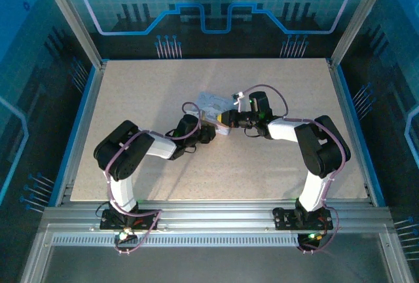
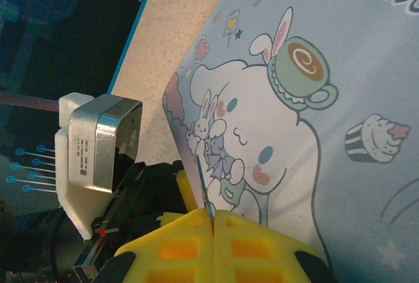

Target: Unlock a padlock with a key

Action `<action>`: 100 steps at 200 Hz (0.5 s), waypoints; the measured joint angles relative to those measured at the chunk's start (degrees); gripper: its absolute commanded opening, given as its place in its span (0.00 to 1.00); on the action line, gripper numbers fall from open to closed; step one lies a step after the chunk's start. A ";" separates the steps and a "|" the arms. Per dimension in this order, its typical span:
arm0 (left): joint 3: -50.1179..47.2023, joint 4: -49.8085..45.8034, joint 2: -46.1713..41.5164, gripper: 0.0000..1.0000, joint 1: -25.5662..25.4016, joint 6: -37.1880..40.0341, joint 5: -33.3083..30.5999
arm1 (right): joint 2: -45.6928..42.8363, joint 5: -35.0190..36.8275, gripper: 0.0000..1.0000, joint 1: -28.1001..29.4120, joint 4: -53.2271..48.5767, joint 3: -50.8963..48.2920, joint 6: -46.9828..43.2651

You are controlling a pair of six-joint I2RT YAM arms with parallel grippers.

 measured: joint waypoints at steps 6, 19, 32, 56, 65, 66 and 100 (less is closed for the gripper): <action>0.11 0.00 0.11 0.35 -0.04 -0.17 0.00 | 0.00 0.00 0.00 0.00 0.02 0.00 0.04; 0.33 0.20 0.39 0.33 -0.11 -0.57 0.00 | 0.00 0.00 0.00 0.00 0.04 0.00 0.15; 0.37 0.42 0.57 0.30 -0.13 -0.96 0.09 | 0.00 0.00 0.00 0.00 0.04 0.00 0.17; 0.44 0.52 0.63 0.27 -0.22 -1.18 0.07 | 0.00 0.00 0.00 0.00 0.04 0.00 0.17; 0.44 0.52 0.63 0.27 -0.22 -1.18 0.07 | 0.00 0.00 0.00 0.00 0.04 0.00 0.17; 0.44 0.52 0.63 0.26 -0.22 -1.18 0.07 | 0.00 0.00 0.00 0.00 0.04 0.00 0.17; 0.44 0.59 0.61 0.26 -0.22 -1.27 0.09 | -0.26 0.11 0.00 0.00 -0.74 0.37 0.09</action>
